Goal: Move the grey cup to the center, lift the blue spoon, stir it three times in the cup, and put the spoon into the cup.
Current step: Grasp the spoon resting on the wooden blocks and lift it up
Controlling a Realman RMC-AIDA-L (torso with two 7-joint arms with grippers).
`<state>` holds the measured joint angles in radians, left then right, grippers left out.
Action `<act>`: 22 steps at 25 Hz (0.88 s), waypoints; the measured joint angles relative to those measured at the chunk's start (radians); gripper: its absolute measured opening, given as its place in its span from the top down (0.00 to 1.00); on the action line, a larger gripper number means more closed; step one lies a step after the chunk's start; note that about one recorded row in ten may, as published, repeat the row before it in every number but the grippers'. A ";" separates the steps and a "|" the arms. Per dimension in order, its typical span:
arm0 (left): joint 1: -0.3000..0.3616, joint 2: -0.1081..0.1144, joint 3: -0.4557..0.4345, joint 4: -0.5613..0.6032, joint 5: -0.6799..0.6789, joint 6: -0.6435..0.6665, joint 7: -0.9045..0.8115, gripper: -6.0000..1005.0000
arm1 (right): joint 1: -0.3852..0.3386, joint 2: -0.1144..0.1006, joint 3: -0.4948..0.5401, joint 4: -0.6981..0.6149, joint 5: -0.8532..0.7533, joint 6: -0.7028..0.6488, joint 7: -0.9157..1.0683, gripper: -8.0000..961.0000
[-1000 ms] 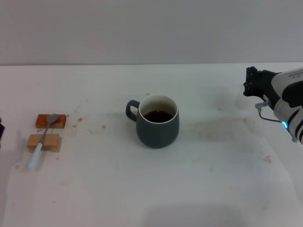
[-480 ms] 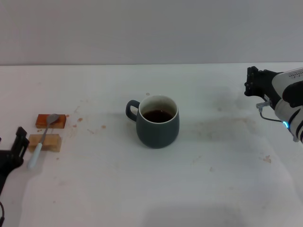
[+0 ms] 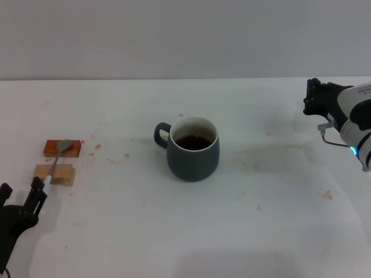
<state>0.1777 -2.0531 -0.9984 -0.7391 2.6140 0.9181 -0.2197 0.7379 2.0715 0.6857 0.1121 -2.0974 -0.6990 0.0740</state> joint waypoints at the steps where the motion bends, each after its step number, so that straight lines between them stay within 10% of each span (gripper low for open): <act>1: 0.000 0.000 0.003 0.000 0.000 0.001 -0.001 0.33 | 0.000 0.000 0.000 0.000 0.000 0.000 0.000 0.96; 22: -0.012 -0.007 0.055 0.030 -0.009 0.005 -0.004 0.33 | -0.002 -0.001 0.000 0.000 -0.001 -0.002 0.000 0.96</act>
<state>0.1657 -2.0605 -0.9432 -0.7093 2.6052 0.9236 -0.2233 0.7362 2.0708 0.6857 0.1120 -2.0985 -0.7012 0.0735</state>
